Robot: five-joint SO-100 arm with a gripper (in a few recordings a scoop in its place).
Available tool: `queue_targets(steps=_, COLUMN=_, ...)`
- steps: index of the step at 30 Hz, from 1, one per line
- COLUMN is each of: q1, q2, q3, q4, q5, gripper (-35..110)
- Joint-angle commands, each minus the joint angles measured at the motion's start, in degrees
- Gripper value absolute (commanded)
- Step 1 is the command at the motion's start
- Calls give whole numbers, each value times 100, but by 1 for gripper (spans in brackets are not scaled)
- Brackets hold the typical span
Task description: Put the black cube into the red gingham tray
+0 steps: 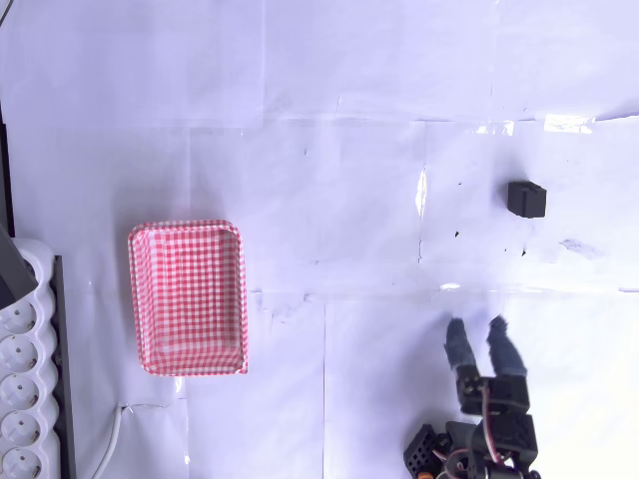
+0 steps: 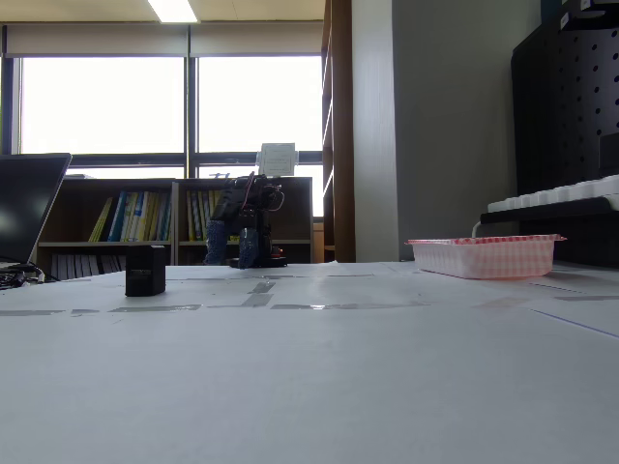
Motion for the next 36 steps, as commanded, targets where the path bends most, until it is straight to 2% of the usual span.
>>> queue_targets(steps=1, q1=325, q2=1881, q3=88, q4=-2109, q5=264, gripper=47)
queue_targets(steps=5, q1=554, q2=3164, q3=114, q4=-3841, q5=185, gripper=56)
queue_targets(steps=8, q1=668, q2=3850, q3=281, q4=-4456, q5=176, gripper=58)
queue_targets(steps=14, q1=773, q2=5889, q3=1002, q4=-6319, q5=105, gripper=60)
queue_targets(steps=27, q1=809, q2=7963, q3=2584, q4=-7550, q5=-316, gripper=58)
queue_targets(steps=36, q1=782, q2=8974, q3=3858, q4=-7690, q5=-369, gripper=58)
